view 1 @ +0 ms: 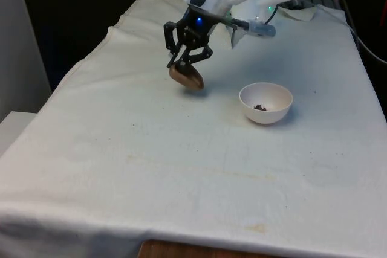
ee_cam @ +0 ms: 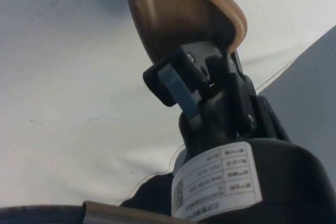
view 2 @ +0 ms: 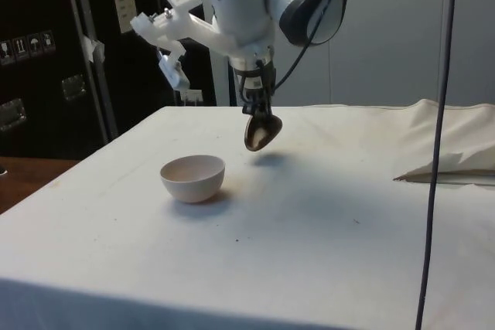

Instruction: Pour the coffee beans from the cup into the bowl.

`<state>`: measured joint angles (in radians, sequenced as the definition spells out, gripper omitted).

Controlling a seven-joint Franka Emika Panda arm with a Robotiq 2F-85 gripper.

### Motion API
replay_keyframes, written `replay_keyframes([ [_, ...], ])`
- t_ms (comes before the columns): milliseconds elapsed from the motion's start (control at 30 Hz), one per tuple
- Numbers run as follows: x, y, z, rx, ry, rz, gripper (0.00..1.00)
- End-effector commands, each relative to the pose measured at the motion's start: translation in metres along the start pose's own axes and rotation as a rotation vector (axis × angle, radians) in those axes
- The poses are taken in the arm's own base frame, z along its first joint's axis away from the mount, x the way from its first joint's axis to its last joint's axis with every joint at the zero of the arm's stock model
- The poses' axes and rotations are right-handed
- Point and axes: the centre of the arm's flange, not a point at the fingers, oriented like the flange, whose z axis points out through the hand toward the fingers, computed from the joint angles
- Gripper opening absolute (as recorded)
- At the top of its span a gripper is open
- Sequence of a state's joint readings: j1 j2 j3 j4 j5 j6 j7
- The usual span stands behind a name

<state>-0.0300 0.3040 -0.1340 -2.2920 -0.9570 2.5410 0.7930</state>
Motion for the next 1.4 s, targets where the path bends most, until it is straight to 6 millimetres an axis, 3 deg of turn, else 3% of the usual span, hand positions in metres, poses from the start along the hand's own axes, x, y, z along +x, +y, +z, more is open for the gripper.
replay_keyframes([
  [0,-0.001,0.004,0.004,0.024,-0.004,0.000,0.00],
  [367,0.000,0.027,0.020,0.067,-0.010,0.014,0.00],
  [1367,0.005,0.057,0.043,0.213,-0.016,0.069,0.00],
])
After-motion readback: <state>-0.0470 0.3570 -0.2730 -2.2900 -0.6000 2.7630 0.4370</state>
